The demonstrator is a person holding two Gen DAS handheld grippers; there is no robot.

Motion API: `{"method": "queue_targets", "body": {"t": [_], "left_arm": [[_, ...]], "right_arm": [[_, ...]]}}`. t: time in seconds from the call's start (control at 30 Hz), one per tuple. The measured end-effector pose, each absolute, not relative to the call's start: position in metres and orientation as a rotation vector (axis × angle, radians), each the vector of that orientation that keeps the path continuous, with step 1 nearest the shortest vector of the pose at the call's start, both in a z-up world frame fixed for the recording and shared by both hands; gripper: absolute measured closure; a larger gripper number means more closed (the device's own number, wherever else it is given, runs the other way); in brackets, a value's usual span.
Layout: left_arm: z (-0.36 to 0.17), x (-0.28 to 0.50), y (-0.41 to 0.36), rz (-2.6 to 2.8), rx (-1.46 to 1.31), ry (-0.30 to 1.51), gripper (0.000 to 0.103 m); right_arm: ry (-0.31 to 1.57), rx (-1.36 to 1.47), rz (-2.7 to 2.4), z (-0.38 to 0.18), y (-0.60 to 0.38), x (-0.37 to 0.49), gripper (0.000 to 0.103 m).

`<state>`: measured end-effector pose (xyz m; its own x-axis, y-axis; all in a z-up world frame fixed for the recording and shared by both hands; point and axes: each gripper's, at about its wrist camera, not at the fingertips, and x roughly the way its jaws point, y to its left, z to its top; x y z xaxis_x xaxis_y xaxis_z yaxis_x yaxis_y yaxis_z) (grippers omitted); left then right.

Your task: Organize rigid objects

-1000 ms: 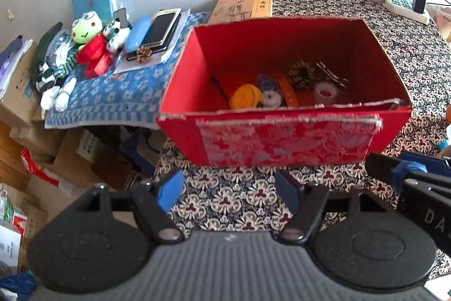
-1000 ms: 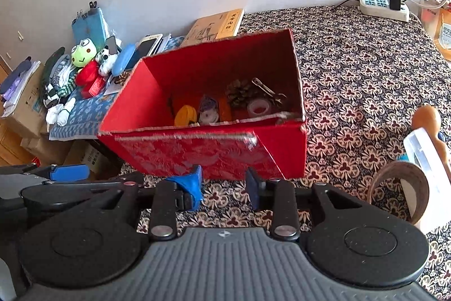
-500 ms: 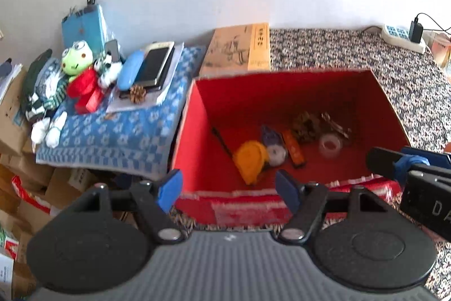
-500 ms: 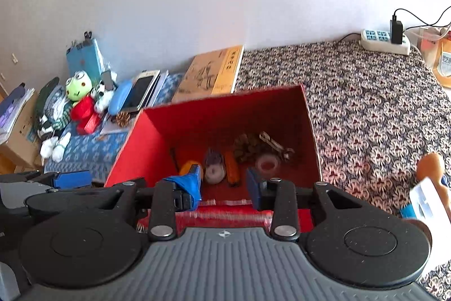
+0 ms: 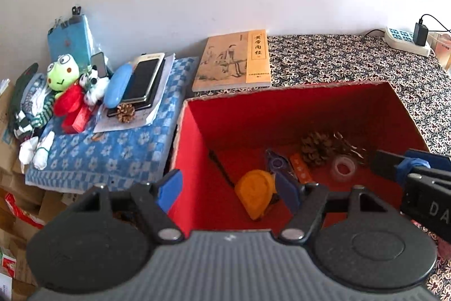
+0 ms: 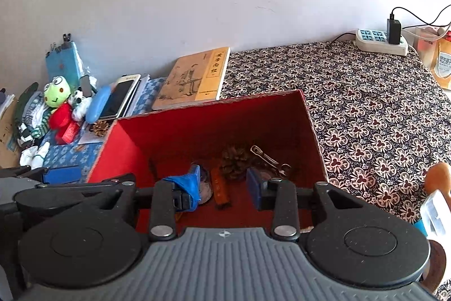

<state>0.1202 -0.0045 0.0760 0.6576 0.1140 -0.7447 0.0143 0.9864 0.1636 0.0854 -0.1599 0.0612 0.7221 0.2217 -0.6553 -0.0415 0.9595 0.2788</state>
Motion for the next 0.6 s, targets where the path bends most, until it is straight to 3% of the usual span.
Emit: {"method": "queue_targets", "body": {"t": [0.6], "left_arm": [[0.045,0.164,-0.001,-0.034,0.110,0.865,0.030]], "right_arm": [[0.806,0.294,0.115,0.033,-0.165,0.127,0.083]]}}
